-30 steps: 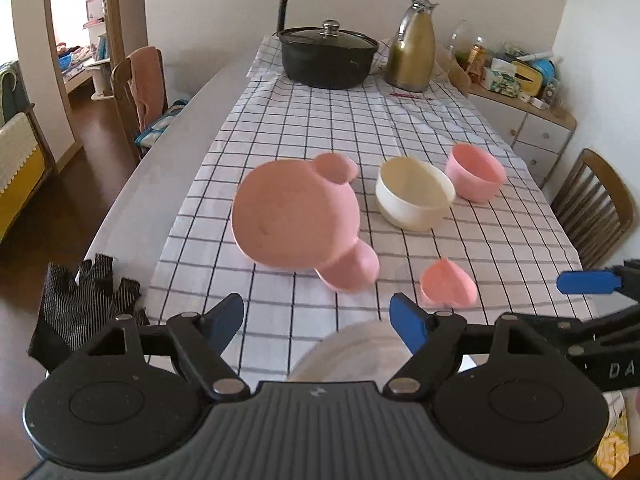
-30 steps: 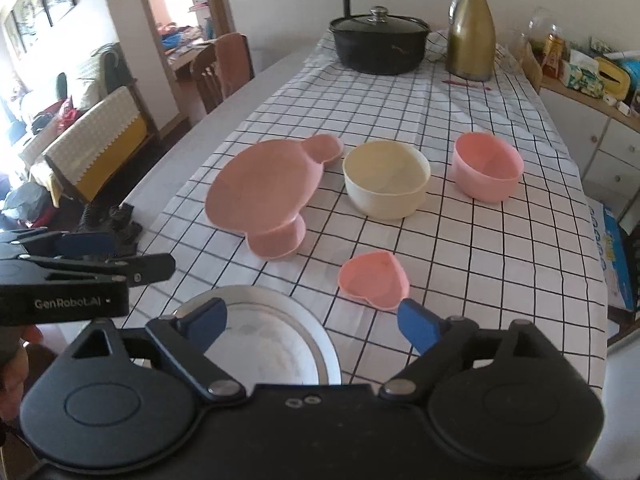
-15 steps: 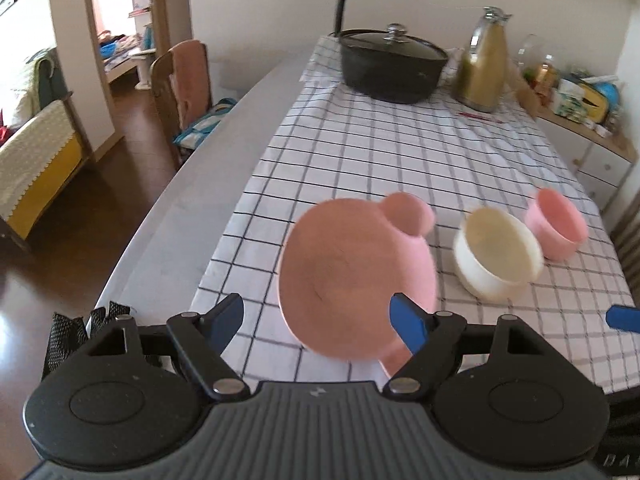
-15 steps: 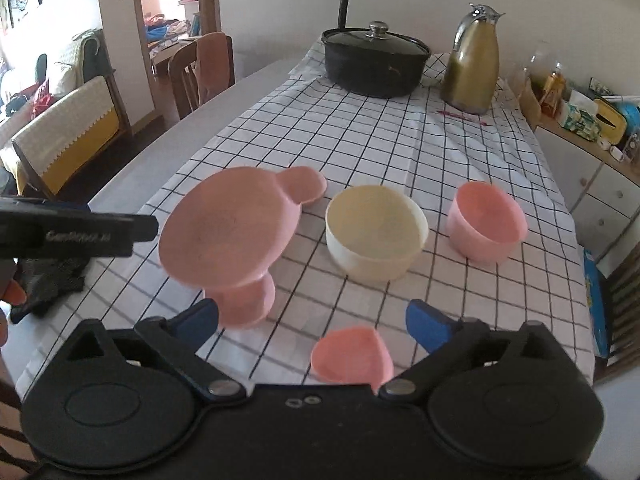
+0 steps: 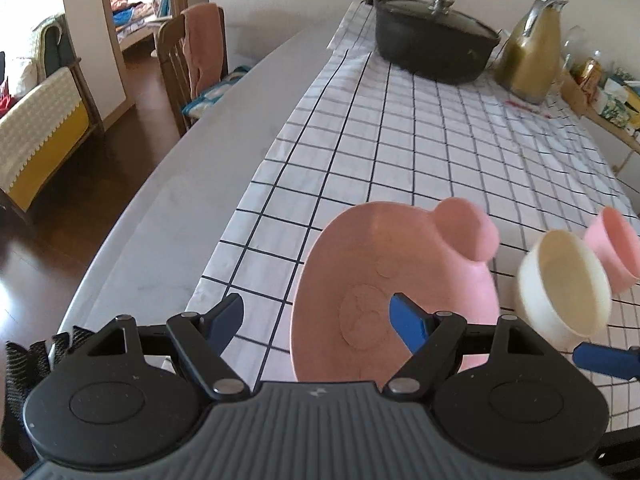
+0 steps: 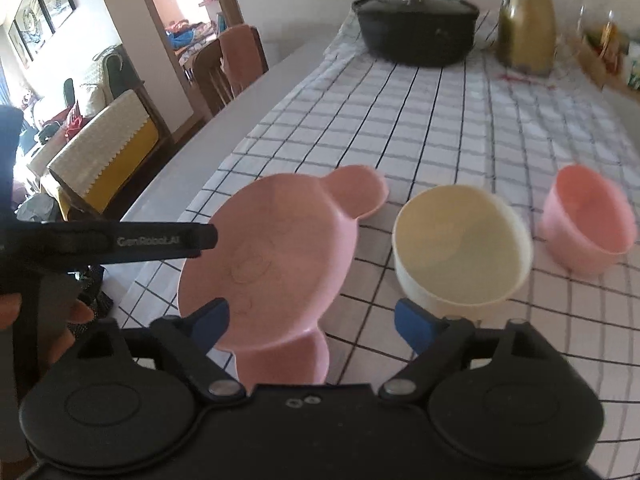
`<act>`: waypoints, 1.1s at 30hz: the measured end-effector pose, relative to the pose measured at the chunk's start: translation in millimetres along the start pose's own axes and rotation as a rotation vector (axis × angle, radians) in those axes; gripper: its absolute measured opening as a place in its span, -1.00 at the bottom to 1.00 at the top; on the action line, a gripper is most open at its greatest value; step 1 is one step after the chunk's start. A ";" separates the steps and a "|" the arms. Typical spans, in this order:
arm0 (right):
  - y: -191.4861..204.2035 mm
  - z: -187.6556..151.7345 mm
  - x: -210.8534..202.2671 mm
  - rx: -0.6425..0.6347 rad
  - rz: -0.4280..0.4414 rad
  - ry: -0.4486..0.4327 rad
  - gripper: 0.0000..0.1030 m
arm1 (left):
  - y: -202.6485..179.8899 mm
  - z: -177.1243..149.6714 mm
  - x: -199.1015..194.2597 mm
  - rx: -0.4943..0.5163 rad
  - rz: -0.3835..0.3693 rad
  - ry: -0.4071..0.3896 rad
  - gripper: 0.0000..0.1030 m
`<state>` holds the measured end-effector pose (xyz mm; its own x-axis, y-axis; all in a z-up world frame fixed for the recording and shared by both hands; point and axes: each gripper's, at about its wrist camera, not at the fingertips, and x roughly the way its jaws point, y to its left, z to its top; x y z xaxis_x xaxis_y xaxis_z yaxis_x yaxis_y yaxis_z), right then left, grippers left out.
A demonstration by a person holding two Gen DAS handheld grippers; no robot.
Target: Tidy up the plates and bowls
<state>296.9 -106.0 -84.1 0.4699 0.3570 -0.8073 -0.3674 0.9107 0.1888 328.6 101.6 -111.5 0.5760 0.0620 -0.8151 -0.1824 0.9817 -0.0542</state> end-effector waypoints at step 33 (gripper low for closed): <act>-16.2 13.4 53.7 0.052 -0.047 0.129 -0.83 | 6.1 5.6 44.6 0.014 0.001 0.090 -0.76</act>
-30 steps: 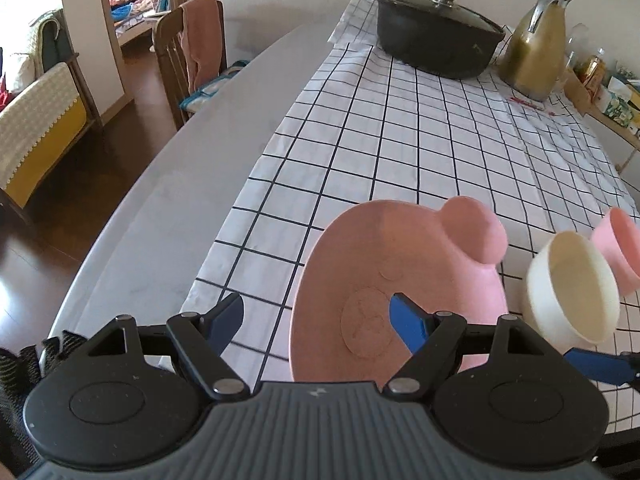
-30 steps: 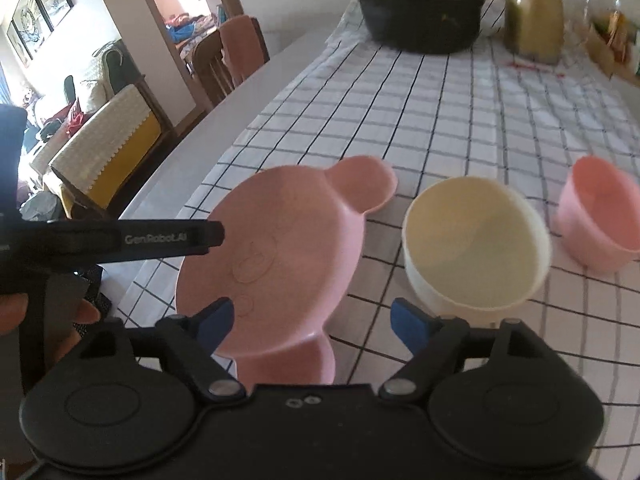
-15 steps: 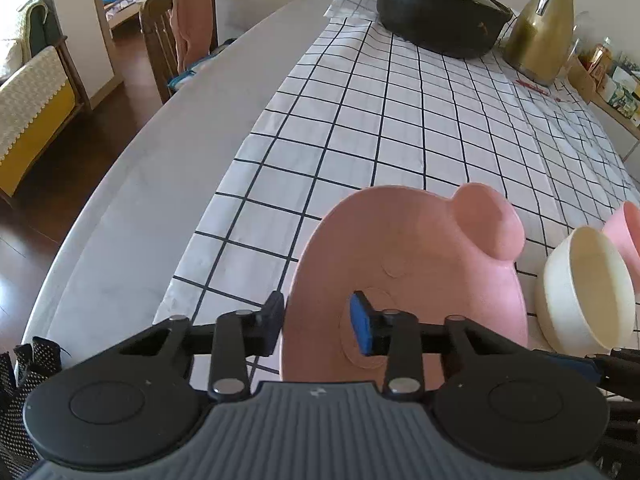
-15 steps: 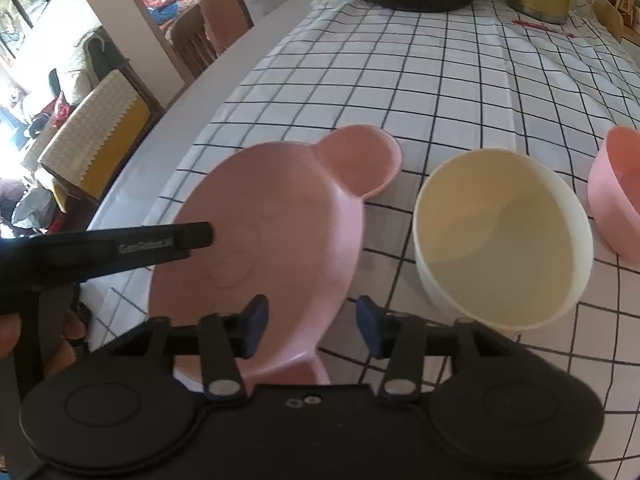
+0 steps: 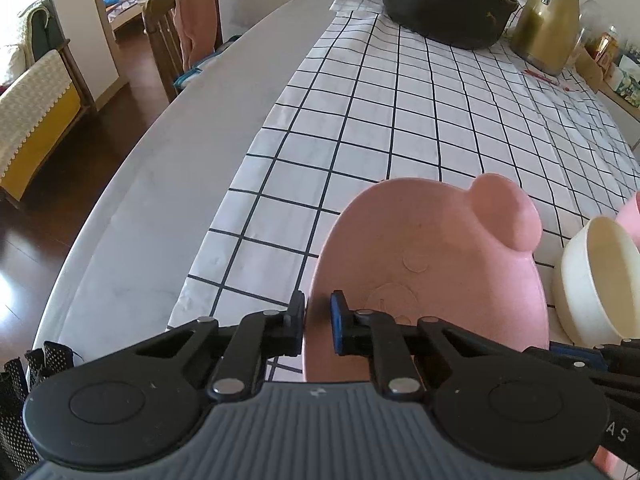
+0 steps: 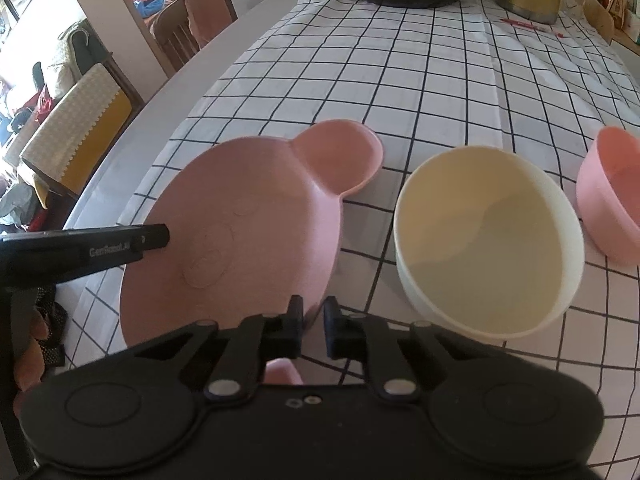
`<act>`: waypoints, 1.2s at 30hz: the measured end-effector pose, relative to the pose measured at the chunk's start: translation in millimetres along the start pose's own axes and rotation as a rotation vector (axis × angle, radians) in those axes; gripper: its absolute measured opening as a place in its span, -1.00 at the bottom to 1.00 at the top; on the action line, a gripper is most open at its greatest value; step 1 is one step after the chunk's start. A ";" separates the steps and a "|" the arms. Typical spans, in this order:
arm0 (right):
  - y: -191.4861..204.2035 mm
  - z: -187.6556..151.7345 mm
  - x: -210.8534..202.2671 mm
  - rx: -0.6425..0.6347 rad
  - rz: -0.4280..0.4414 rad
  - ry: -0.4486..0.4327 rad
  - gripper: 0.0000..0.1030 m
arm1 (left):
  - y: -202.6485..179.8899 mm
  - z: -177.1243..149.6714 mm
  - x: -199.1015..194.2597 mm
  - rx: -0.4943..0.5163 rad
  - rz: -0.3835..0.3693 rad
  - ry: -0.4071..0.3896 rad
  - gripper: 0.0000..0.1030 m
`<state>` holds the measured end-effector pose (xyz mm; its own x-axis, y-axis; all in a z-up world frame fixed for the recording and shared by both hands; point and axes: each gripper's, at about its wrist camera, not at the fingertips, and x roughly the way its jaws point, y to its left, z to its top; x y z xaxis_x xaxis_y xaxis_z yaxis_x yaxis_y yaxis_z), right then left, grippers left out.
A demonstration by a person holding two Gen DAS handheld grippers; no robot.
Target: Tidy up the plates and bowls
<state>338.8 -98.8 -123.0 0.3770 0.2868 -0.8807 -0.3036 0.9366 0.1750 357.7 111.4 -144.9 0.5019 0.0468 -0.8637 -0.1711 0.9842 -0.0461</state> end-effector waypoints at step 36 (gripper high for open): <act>-0.6 -83.2 -123.0 -0.251 0.095 0.000 -0.83 | -5.7 -122.9 -160.2 -0.031 -0.142 -0.029 -0.78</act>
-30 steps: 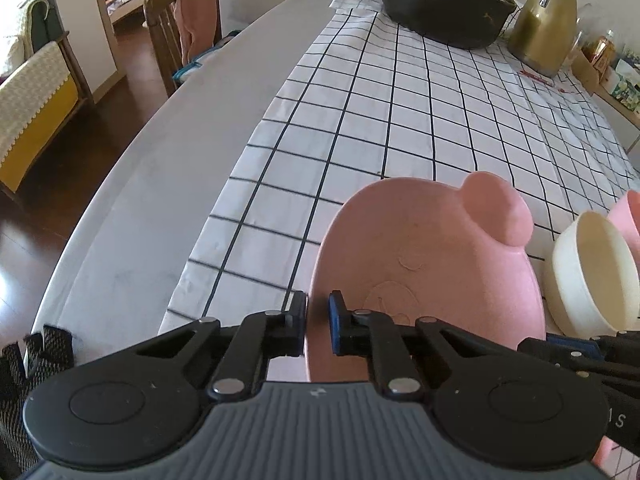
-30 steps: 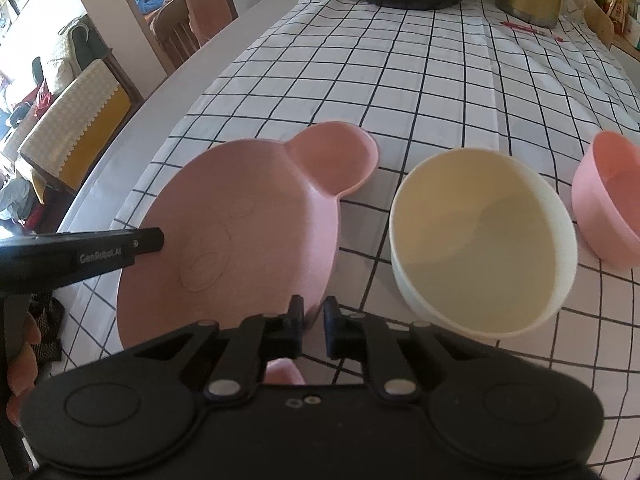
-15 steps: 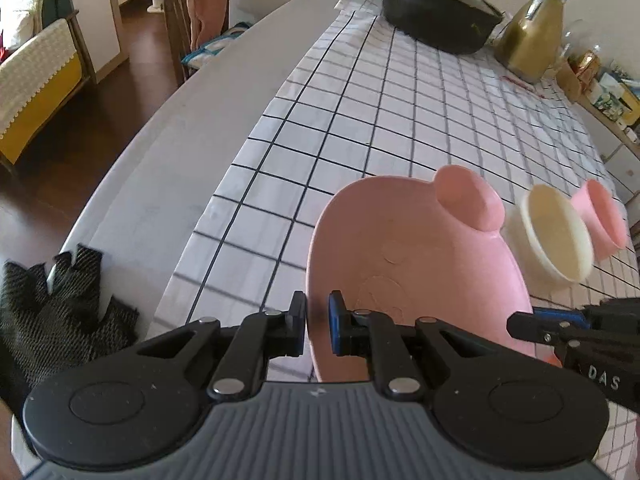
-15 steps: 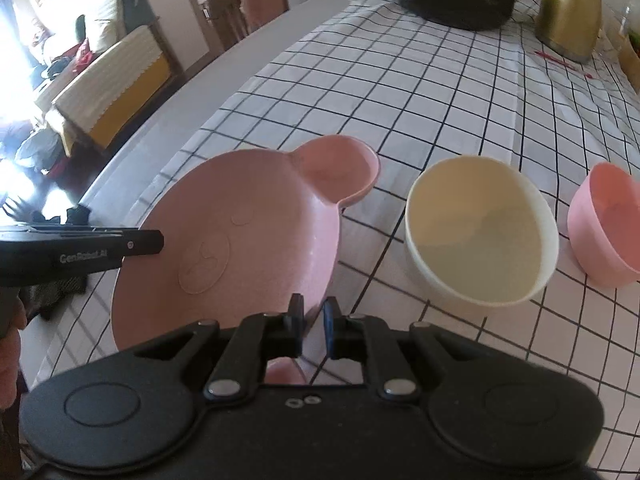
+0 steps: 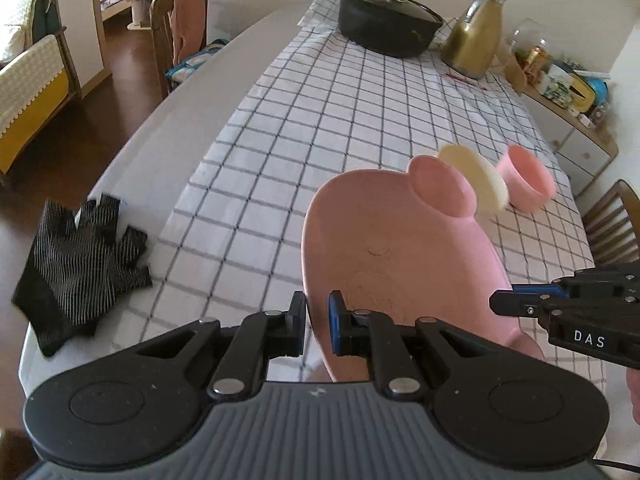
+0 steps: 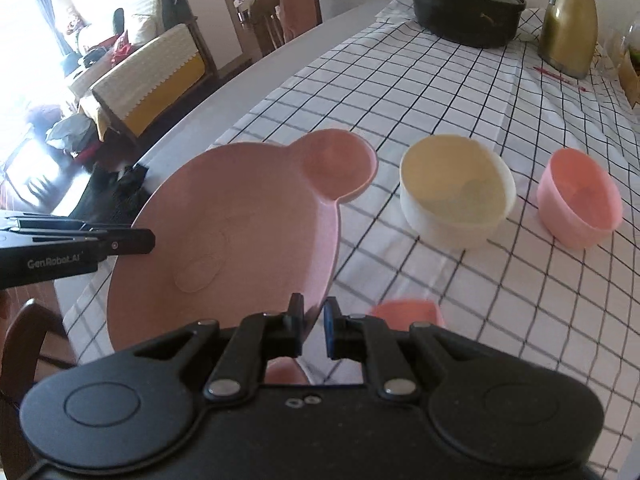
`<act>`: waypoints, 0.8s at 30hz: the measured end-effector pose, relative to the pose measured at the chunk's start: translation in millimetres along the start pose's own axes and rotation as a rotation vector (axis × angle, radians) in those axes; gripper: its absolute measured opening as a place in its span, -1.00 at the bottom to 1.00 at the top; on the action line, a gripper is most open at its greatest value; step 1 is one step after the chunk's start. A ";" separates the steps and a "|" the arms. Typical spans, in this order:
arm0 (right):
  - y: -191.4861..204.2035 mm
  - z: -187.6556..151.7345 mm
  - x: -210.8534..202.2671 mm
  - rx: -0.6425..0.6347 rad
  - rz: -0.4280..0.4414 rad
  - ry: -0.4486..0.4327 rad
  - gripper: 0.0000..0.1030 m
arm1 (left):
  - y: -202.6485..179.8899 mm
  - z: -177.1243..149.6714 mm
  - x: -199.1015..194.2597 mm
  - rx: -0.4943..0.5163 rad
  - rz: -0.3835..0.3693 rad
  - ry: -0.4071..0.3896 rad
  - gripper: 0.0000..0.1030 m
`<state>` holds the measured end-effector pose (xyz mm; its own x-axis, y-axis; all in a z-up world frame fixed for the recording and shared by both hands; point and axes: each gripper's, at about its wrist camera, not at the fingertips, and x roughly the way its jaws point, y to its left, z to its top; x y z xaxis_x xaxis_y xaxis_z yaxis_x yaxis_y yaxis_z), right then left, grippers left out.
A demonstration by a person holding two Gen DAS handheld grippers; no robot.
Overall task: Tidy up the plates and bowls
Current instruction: 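Lift the pink bear-shaped plate with both grippers and carry it toward the white plates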
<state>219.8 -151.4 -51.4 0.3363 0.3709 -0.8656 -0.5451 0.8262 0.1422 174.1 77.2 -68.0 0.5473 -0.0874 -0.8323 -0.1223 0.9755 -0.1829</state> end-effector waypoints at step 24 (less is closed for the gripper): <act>18.7 -97.6 -14.9 0.017 -0.045 0.021 -0.82 | -16.2 -87.2 -7.5 0.044 -0.025 0.066 -0.78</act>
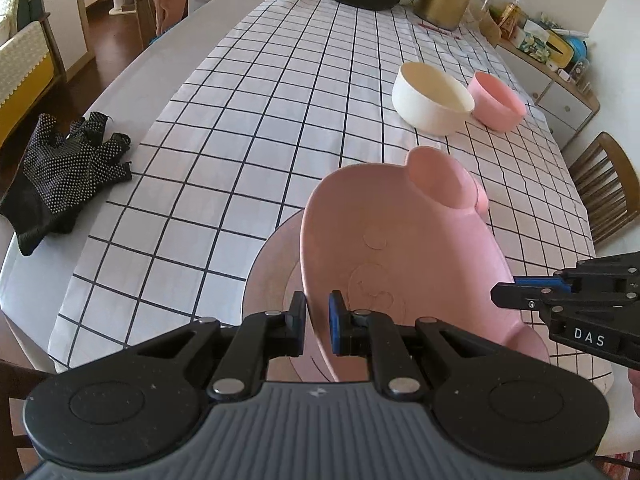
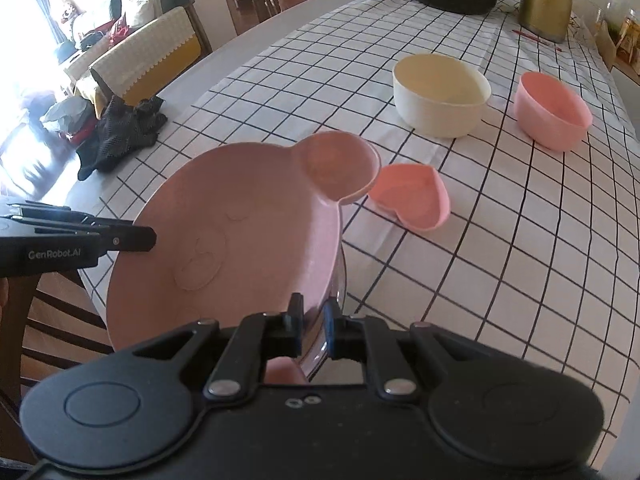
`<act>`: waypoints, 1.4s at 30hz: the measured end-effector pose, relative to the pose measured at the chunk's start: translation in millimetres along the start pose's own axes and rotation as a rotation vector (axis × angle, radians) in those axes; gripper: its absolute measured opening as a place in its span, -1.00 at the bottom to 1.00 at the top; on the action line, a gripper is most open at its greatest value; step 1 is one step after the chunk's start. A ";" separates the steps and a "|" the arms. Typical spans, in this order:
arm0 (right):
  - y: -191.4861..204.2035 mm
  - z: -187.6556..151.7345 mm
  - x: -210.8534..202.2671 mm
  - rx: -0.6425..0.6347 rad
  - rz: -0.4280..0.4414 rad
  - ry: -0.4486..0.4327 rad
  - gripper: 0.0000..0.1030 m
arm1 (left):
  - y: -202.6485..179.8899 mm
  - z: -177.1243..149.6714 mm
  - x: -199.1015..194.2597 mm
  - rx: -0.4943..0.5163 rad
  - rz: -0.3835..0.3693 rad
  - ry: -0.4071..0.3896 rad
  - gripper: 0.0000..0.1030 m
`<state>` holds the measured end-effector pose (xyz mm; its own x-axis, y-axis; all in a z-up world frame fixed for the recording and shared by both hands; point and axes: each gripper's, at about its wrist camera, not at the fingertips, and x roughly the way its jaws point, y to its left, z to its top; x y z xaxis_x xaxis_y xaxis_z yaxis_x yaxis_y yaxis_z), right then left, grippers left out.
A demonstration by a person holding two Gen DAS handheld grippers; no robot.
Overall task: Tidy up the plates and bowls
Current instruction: 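Lift the pink bear-shaped plate with both grippers and carry it toward the white plates, then lower the bear-shaped plate onto the stacked white plates and open both grippers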
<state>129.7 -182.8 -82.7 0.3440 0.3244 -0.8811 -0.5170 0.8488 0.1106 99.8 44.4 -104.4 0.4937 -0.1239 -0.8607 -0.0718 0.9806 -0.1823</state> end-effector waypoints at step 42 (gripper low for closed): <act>-3.3 18.3 -65.0 0.025 -0.038 -0.133 0.04 | -36.1 27.7 -31.4 0.104 -0.076 -0.078 -0.68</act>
<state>123.4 -199.0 -17.3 0.4652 0.3427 -0.8162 -0.4820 0.8714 0.0912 110.9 17.1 -57.7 0.5601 -0.1907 -0.8062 0.0570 0.9797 -0.1922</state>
